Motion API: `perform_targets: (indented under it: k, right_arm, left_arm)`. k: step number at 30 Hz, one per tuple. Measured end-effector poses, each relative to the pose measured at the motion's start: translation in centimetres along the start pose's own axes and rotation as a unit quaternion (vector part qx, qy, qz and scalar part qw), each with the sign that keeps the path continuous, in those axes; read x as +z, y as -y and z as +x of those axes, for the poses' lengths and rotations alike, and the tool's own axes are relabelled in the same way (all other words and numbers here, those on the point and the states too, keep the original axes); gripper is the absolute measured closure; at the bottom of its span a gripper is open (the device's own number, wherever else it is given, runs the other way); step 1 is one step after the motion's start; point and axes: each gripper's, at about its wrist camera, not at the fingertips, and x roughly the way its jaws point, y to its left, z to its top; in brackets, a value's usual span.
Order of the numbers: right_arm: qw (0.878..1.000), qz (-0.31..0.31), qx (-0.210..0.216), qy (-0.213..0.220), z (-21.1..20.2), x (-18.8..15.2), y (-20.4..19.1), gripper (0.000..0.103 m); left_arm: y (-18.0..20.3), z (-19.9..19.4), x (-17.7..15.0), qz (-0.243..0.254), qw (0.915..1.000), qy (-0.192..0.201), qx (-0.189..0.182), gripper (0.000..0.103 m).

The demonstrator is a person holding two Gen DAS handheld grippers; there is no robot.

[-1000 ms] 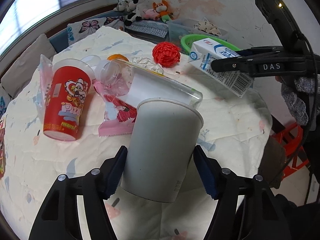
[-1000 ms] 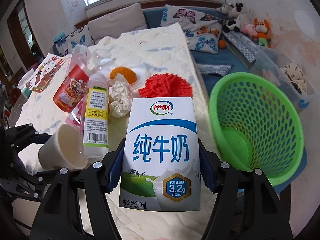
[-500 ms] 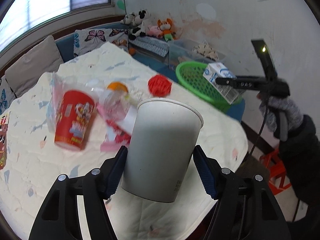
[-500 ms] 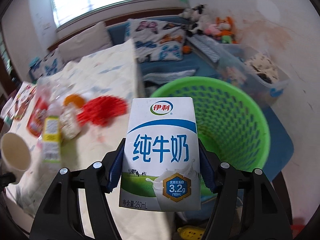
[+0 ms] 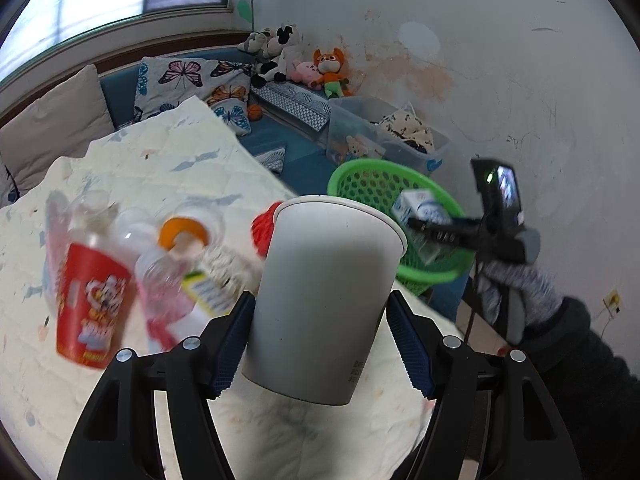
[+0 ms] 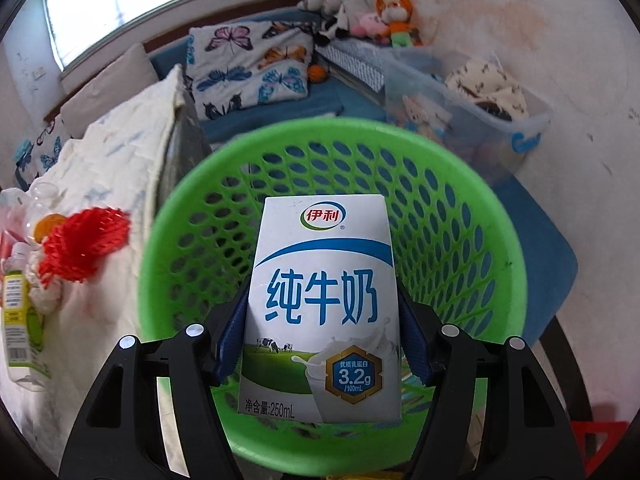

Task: Collect trash
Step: 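Carry the milk carton into the green basket and open the right tool while the left tool carries the cup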

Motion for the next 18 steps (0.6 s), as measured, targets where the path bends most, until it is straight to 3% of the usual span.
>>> perform_targets:
  k: [9, 18]
  right_arm:
    - [1.0, 0.006, 0.009, -0.012, 0.8, -0.7, 0.8, 0.033]
    - [1.0, 0.008, 0.02, 0.003, -1.2, -1.2, 1.9, 0.033]
  left_arm:
    - [2.5, 3.8, 3.4, 0.001, 1.0, -0.007, 0.002, 0.038]
    - [5.1, 7.9, 5.7, 0.004, 0.9996, -0.027, -0.006, 0.038]
